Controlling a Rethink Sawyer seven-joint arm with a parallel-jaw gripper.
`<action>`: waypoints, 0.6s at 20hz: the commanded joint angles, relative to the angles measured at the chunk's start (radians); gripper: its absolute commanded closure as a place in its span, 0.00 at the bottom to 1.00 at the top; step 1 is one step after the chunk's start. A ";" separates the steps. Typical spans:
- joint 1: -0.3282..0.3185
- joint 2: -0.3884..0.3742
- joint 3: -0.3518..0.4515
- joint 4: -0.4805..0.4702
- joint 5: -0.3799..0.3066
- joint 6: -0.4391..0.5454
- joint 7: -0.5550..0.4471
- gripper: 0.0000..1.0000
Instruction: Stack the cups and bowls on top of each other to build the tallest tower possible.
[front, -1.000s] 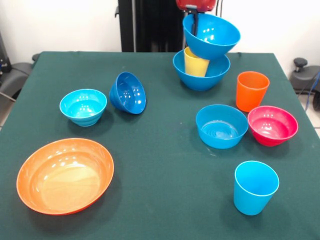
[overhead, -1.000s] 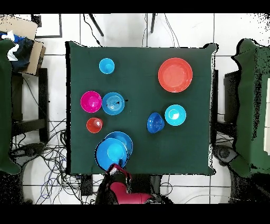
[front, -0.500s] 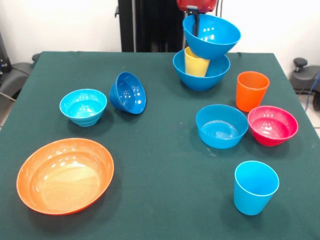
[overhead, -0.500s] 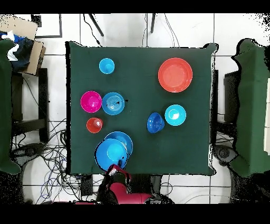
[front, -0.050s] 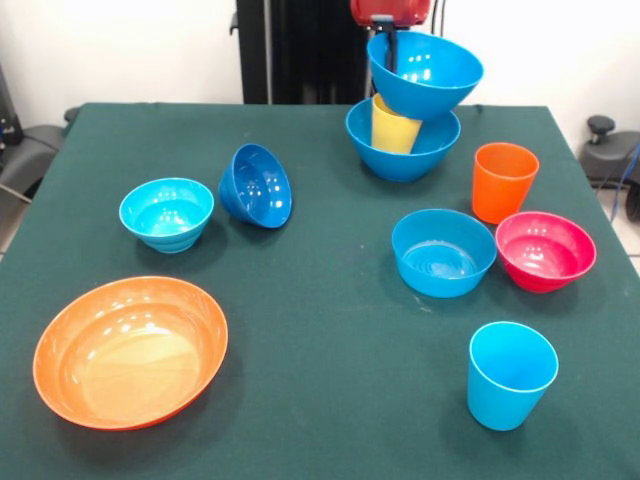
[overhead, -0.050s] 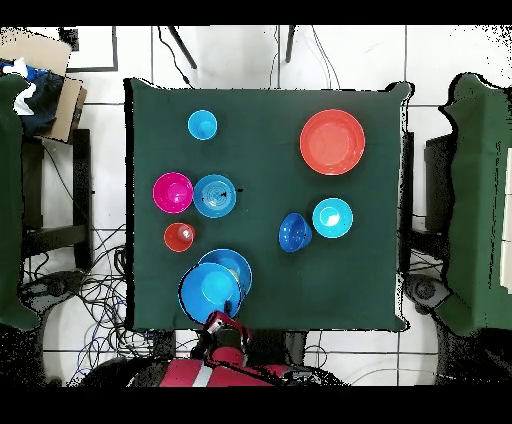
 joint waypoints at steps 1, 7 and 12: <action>-0.046 0.131 0.066 -0.186 -0.052 0.047 0.062 1.00; -0.060 0.134 0.063 -0.193 -0.070 0.048 0.055 1.00; -0.073 0.141 0.059 -0.204 -0.093 0.048 0.049 1.00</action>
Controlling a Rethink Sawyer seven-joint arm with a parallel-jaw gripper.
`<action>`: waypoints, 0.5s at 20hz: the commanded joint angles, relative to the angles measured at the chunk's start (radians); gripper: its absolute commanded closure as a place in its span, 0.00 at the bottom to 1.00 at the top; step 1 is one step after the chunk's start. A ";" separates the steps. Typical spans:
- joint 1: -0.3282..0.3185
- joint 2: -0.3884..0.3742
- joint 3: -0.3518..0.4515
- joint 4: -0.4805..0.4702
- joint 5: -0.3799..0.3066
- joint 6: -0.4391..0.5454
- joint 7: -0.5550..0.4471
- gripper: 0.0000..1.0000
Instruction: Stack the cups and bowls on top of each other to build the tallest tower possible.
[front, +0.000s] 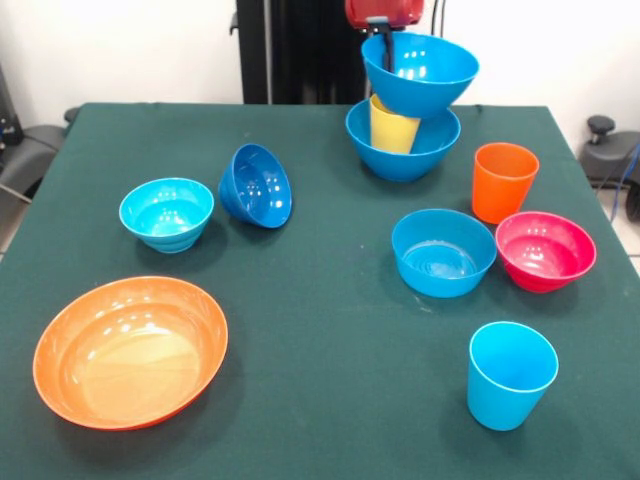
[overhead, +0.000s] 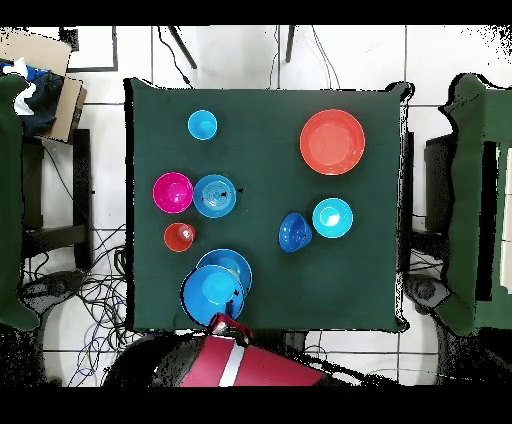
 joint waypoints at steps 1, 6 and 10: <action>-0.024 0.103 0.057 -0.193 -0.020 0.092 0.048 1.00; -0.043 0.104 0.057 -0.207 -0.053 0.099 0.041 1.00; -0.050 0.106 0.051 -0.215 -0.067 0.104 0.039 1.00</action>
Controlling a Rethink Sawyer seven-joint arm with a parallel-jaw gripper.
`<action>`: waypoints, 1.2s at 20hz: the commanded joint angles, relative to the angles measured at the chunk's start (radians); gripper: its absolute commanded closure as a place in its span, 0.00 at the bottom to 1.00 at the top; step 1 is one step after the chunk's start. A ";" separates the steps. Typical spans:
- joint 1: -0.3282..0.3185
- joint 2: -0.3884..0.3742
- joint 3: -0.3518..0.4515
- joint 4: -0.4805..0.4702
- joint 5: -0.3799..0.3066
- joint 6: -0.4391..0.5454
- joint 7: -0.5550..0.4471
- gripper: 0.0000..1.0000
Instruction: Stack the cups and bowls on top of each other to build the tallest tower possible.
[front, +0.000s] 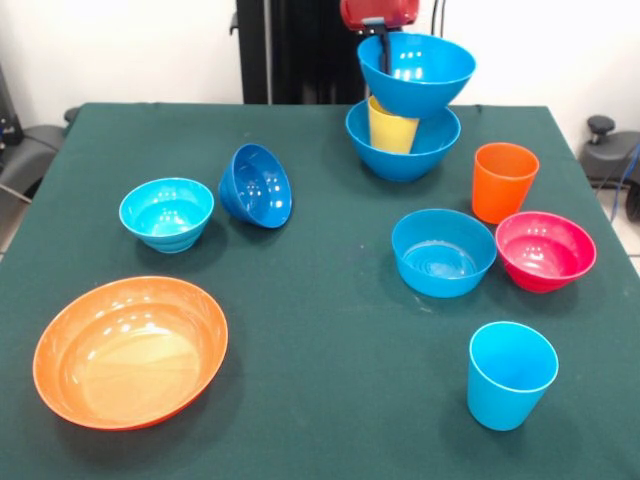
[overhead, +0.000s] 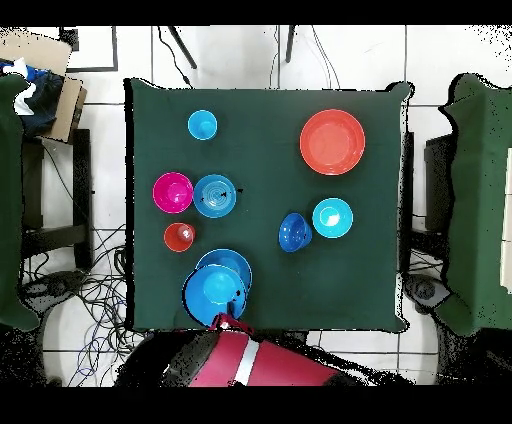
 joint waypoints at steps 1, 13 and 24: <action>-0.025 0.094 0.055 -0.198 -0.015 0.113 0.039 1.00; -0.039 0.097 0.046 -0.219 -0.048 0.125 0.038 1.00; -0.034 0.085 0.042 -0.217 -0.042 0.139 0.034 1.00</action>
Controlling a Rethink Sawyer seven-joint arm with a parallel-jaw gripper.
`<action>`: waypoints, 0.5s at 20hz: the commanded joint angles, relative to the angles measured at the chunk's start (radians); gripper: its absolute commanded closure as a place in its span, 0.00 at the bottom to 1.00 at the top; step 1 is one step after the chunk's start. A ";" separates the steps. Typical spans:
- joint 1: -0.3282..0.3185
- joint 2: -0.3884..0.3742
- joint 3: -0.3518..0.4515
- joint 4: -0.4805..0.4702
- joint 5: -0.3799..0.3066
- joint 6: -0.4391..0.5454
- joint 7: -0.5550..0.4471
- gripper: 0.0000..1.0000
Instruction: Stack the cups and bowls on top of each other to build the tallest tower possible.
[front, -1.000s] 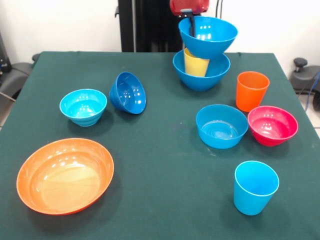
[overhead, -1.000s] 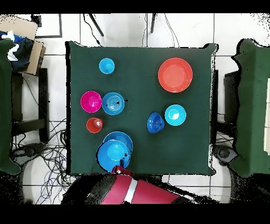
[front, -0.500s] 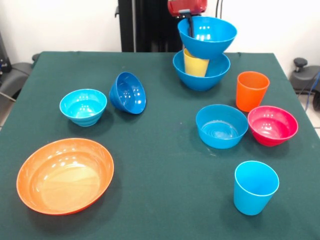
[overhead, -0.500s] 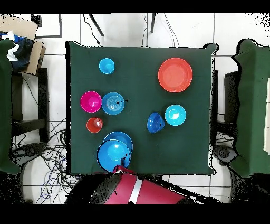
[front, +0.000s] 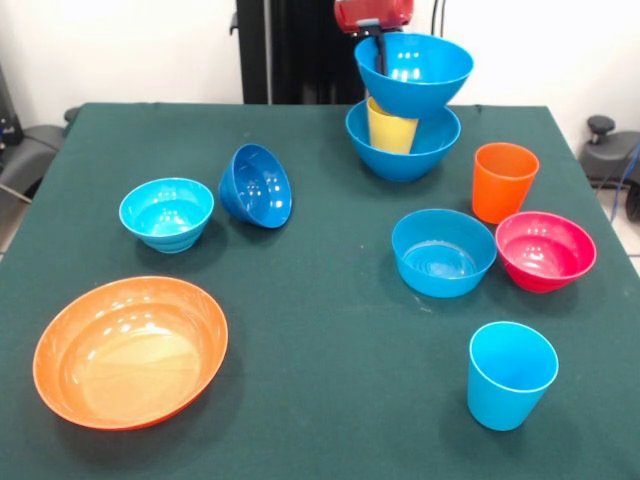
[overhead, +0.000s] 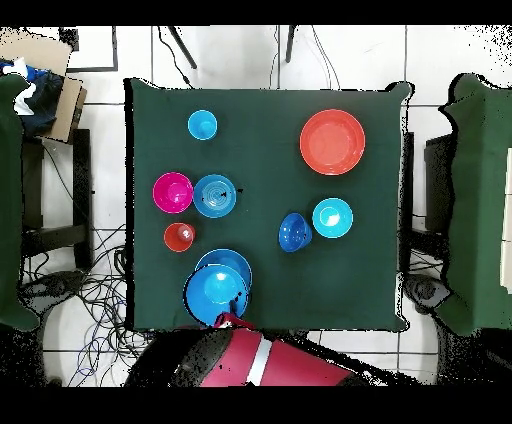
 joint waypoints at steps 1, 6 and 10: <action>-0.009 0.080 0.047 -0.192 0.015 0.141 0.032 1.00; -0.009 0.072 0.046 -0.195 0.014 0.150 0.027 1.00; -0.011 0.068 0.046 -0.198 0.010 0.159 0.023 1.00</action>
